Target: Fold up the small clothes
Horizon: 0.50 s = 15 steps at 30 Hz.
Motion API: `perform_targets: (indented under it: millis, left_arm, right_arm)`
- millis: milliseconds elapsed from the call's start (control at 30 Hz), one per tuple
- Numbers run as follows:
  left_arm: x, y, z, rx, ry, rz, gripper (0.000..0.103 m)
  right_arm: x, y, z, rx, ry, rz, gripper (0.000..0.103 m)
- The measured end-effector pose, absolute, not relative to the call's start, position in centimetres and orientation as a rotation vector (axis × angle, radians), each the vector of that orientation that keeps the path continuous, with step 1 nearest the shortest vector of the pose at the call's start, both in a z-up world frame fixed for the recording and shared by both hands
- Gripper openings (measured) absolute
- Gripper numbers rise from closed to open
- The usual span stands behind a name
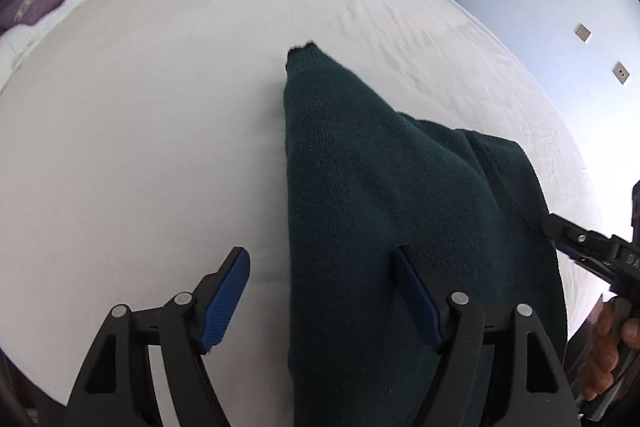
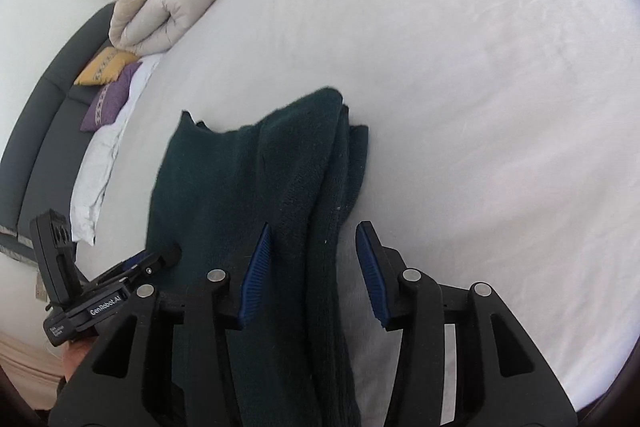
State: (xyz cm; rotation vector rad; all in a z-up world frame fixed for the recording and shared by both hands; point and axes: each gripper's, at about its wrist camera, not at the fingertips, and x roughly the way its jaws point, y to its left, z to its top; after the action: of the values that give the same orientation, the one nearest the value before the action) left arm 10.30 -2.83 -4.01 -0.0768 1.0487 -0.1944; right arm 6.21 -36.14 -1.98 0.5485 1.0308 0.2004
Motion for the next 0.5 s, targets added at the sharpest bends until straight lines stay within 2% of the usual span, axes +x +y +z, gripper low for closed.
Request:
perform_targets:
  millis: [167, 333, 367, 433, 500]
  left_arm:
    - [7.5, -3.7, -2.1, -0.073, 0.985, -0.215, 0.072]
    - [8.2, -5.3, -5.9, -0.058, 1.072, -0.242, 0.074]
    - [8.3, -5.1, -6.4, -0.099, 1.077, -0.250, 0.078]
    - [8.1, -3.9, -7.0, -0.168, 1.095, -0.258, 0.083]
    - [8.1, -3.7, -7.2, -0.165, 1.086, -0.265, 0.088]
  right_arm:
    - [2.2, -36.2, 2.3, 0.562, 0.963, 0.363, 0.042]
    - [1.2, -33.9, -1.0, 0.594, 1.060, 0.436, 0.041]
    - [1.3, -34.1, -2.5, 0.618, 1.088, 0.422, 0.038]
    - [1.4, -34.7, -4.3, 0.647, 1.085, 0.404, 0.021]
    - [2.1, -35.2, -6.5, 0.733, 1.067, 0.426, 0.016]
